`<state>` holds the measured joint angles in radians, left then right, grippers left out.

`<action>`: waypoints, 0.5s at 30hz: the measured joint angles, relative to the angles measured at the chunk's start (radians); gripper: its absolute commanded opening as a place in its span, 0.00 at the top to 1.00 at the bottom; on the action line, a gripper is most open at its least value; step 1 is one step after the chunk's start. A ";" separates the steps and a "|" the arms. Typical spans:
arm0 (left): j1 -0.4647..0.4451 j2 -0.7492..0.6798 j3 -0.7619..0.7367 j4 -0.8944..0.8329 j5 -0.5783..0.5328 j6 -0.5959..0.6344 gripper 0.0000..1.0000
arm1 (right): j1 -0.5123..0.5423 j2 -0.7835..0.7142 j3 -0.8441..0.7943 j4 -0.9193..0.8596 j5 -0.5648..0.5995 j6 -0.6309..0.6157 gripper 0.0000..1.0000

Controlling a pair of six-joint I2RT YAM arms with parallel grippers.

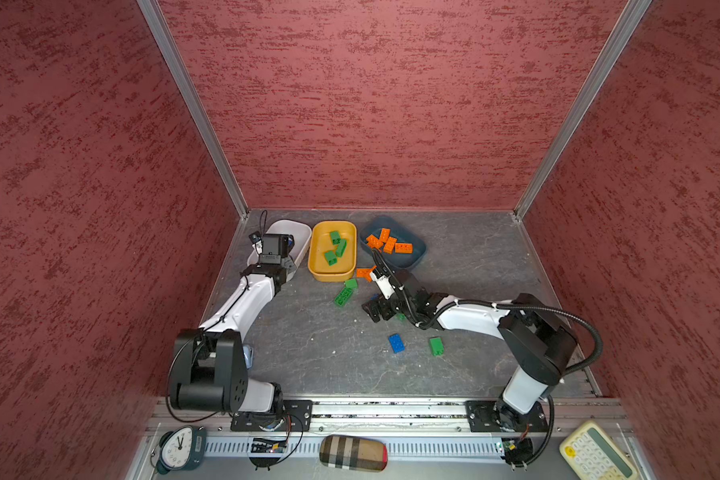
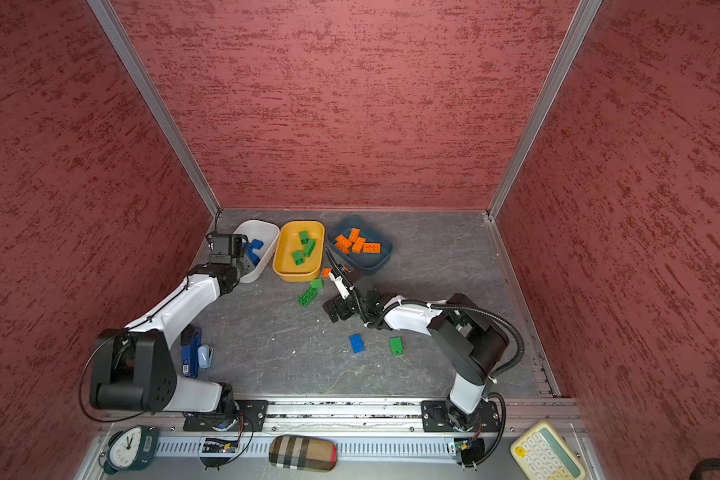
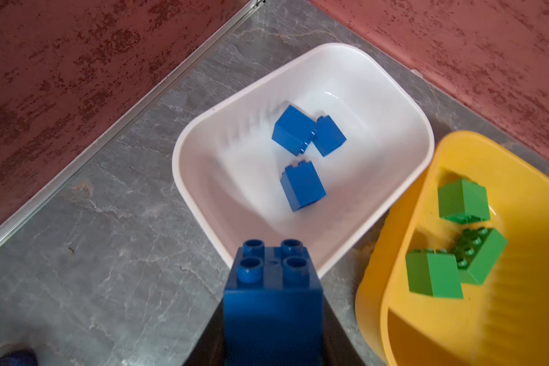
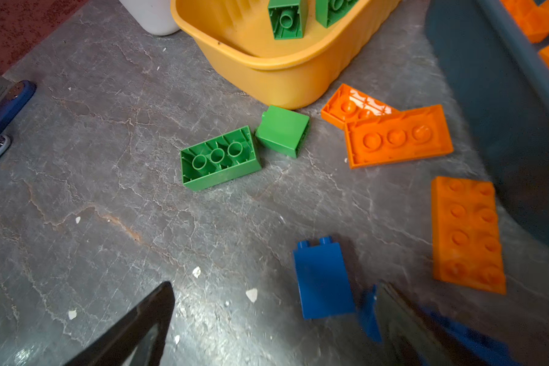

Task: Sort the legos into containers by color
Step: 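Drop the blue brick in the white tub while the right gripper reaches green bricks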

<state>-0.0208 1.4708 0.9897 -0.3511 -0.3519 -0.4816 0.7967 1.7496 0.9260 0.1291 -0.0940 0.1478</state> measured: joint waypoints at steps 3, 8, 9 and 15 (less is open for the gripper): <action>0.043 0.084 0.055 0.017 -0.001 0.000 0.65 | 0.004 0.026 0.021 0.017 0.000 -0.006 0.01; 0.123 0.196 0.135 0.003 0.002 -0.002 0.57 | 0.014 0.090 0.093 0.029 -0.011 -0.050 0.01; 0.135 0.214 0.150 -0.002 0.004 -0.002 0.54 | 0.020 0.107 0.113 0.030 -0.012 -0.066 0.02; 0.154 0.254 0.208 -0.035 0.037 0.004 0.17 | 0.058 0.211 0.220 0.032 -0.015 -0.158 0.02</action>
<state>0.1333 1.7245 1.1976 -0.3862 -0.3153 -0.4778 0.8547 1.9606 1.1465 0.1616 -0.1093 -0.0105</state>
